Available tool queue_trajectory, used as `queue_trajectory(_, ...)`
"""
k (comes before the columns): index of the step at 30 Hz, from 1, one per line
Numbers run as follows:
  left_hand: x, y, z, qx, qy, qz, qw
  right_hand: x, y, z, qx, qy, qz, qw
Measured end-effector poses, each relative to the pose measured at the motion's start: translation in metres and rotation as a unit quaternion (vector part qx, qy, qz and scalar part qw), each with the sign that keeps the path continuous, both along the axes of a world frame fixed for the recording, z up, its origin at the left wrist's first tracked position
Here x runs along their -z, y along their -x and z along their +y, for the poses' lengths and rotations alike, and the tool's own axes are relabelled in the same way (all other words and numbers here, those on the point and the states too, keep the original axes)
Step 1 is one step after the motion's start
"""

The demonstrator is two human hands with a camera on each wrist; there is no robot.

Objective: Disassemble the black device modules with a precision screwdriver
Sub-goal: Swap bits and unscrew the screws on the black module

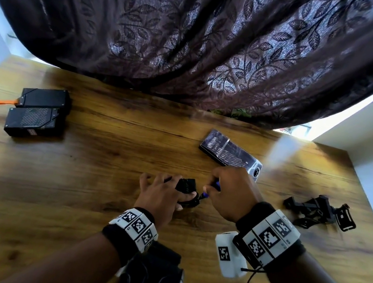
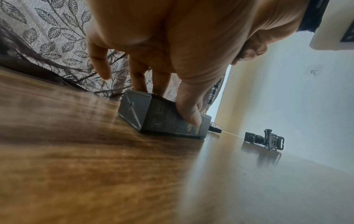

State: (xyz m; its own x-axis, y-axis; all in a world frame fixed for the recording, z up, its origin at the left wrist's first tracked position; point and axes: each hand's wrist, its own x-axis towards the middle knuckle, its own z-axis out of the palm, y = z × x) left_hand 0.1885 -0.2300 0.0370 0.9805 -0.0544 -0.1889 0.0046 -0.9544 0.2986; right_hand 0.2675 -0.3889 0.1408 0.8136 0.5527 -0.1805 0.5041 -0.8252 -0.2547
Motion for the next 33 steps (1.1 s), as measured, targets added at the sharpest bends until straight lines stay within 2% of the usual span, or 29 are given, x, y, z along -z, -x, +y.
queue_trajectory(3, 0.001, 0.0, 0.0, 0.004, -0.003, 0.001, 1.0, -0.005, 0.0, -0.004, -0.06, 0.007, 0.005, 0.998)
queue_trajectory(6, 0.002, -0.001, 0.002, 0.007, -0.004, 0.007, 1.0, -0.012, 0.0, -0.011, -0.07, -0.008, 0.008, 0.997)
queue_trajectory(9, 0.005, -0.003, 0.001, 0.014, -0.017, 0.021, 1.0, -0.021, -0.002, -0.02, -0.04, -0.055, 0.0, 0.998)
queue_trajectory(13, 0.002, -0.001, -0.004, 0.048, -0.076, 0.032, 0.995, -0.028, 0.0, -0.042, 0.023, -0.122, -0.005, 0.992)
queue_trajectory(17, -0.004, 0.002, -0.01, 0.092, -0.123, 0.033, 0.988, -0.018, -0.001, -0.067, 0.088, -0.155, 0.017, 0.984)
queue_trajectory(21, -0.01, 0.0, -0.009, 0.12, -0.125, 0.071, 0.982, -0.009, -0.002, -0.083, 0.132, -0.2, 0.049, 0.97)
queue_trajectory(25, -0.009, 0.002, -0.007, 0.135, -0.07, 0.042, 0.987, -0.004, -0.004, -0.086, 0.142, -0.251, 0.079, 0.954)
queue_trajectory(28, -0.011, 0.003, 0.003, 0.105, -0.005, 0.014, 0.994, 0.001, -0.005, -0.082, 0.143, -0.27, 0.092, 0.948)
queue_trajectory(31, -0.008, 0.01, 0.025, -0.001, 0.091, -0.03, 0.995, 0.005, -0.009, -0.074, 0.14, -0.3, 0.11, 0.937)
queue_trajectory(33, -0.003, 0.018, 0.043, -0.106, 0.208, -0.02, 0.972, 0.007, -0.013, -0.066, 0.129, -0.316, 0.117, 0.933)
